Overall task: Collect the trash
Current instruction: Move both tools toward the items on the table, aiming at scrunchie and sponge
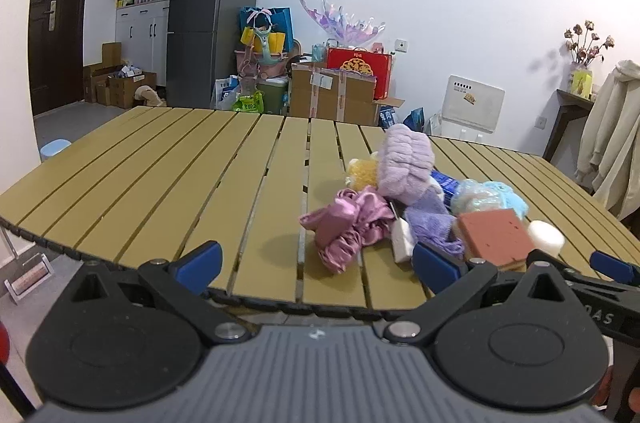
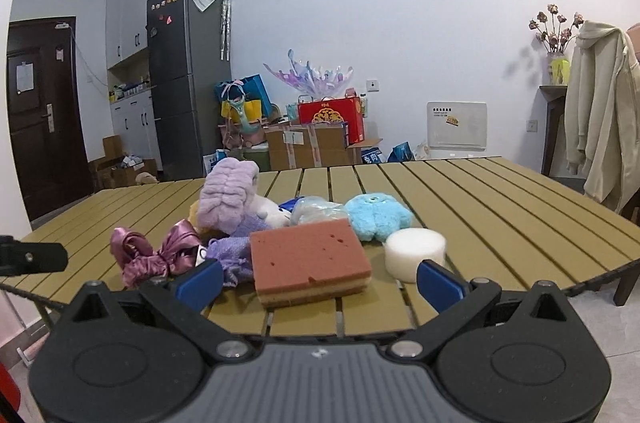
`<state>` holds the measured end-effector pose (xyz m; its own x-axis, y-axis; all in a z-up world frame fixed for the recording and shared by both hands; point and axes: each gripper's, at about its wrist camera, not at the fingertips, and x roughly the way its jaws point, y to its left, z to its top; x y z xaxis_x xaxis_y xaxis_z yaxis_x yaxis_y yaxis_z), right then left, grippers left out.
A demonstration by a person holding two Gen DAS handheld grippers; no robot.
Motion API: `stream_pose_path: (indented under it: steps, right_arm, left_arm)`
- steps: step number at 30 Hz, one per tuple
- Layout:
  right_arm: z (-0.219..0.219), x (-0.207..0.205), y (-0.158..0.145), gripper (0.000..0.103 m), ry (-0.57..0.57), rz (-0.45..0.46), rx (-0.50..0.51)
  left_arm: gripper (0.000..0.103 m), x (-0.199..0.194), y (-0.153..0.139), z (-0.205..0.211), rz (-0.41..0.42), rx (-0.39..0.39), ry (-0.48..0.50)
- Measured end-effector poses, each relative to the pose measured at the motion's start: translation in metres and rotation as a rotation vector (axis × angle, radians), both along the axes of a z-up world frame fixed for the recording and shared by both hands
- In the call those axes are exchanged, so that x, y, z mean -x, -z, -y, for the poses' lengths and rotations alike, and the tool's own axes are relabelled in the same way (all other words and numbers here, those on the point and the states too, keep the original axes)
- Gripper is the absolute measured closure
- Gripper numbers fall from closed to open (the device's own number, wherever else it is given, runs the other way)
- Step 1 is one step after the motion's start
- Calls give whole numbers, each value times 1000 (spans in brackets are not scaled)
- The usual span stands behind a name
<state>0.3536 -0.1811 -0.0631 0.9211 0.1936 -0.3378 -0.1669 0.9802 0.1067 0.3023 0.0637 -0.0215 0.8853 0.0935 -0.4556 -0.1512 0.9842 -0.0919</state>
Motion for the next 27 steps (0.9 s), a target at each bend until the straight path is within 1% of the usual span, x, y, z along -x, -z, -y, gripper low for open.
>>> stream_pose_path:
  steps: [4,9,12,14,16,18,20,27]
  right_arm:
    - [-11,-24,6,0,-18,-10,23]
    - [-16,-53,14,0,-29,-35,47]
    - [-20,-68,20,0,-62,-62,89]
    - [-23,-74,22,0,-71,-62,128]
    - [-24,-80,25,0,-67,-64,142]
    - [-21,-86,28,0,-64,-70,112]
    - [-17,-93,34,0,-65,-95,70]
    - [-14,-96,44,0,-69,-88,36]
  left_arm:
    - [0,-16,2,-7,-8,-4,-9]
    - [0,-28,10,-11,-37,13,-21]
    - [0,-33,16,-9,-53,8,-23]
    - [0,-36,18,-9,-59,11,-24]
    - [0,-39,20,-6,-64,11,-20]
    - [0,-40,23,-3,-69,6,-13]
    - [0,-42,25,1,-74,-7,-6]
    - [0,-45,31,4,-90,-18,12]
